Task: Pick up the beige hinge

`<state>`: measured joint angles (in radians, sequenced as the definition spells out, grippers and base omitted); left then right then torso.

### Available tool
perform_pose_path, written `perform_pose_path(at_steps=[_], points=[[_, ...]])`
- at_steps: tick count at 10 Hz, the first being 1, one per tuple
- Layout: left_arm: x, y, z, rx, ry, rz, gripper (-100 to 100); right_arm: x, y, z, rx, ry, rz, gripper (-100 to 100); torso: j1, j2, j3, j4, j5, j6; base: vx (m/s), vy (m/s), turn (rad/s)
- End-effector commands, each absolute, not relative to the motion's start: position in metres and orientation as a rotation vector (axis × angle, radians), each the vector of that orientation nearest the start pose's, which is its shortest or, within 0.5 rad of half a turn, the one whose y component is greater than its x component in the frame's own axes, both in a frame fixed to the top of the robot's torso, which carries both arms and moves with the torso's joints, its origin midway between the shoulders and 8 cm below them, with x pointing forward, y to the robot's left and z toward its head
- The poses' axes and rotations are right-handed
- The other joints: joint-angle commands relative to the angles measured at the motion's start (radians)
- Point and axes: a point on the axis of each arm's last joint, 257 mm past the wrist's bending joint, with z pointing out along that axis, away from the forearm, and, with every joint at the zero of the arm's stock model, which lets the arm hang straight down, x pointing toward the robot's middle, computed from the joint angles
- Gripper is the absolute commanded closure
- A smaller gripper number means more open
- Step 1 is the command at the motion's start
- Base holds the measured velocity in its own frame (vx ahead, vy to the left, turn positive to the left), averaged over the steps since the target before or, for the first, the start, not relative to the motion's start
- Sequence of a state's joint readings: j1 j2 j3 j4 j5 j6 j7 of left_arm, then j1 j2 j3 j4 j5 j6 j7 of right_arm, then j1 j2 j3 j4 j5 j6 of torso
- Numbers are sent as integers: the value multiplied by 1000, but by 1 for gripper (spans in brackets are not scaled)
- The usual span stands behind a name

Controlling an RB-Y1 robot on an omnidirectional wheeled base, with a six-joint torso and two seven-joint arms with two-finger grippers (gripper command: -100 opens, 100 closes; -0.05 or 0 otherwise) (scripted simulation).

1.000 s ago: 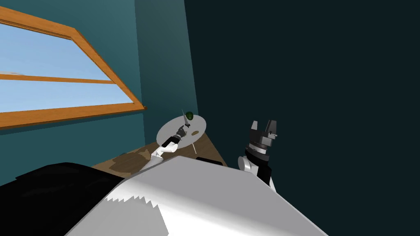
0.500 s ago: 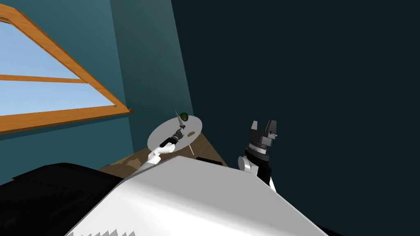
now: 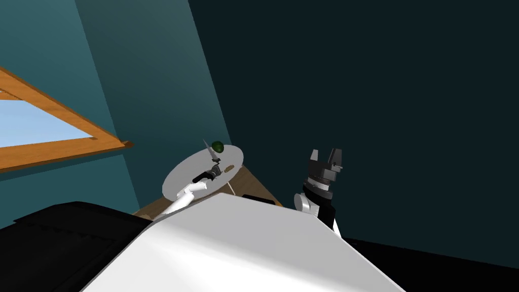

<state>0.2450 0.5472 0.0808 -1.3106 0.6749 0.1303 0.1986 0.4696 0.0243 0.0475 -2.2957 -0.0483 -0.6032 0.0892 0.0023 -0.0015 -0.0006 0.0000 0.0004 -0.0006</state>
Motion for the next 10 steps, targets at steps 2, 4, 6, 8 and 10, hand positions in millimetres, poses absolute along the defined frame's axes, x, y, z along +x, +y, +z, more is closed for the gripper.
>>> perform_pose_path(at_steps=[2,4,6,8,10], points=[[361,546,-429,-2077,1043,-808,-100,324,-267,59,566,477,1333,0,1,0,0,0,0,-1,23,-14,-262],[350,553,-441,-2103,1036,-771,-100,324,-267,59,566,477,1333,0,1,-1,0,0,0,-2,20,-4,-48],[326,574,-457,-2184,993,-703,-100,324,-267,59,566,476,1333,0,0,0,0,0,0,0,24,-15,-252],[303,593,-471,-2262,943,-637,-100,324,-267,59,566,477,1333,0,0,-2,-1,0,0,0,41,-11,-244],[276,610,-484,-2340,886,-568,-100,324,-267,59,566,477,1333,0,1,-2,-1,0,0,0,39,-2,-202]])
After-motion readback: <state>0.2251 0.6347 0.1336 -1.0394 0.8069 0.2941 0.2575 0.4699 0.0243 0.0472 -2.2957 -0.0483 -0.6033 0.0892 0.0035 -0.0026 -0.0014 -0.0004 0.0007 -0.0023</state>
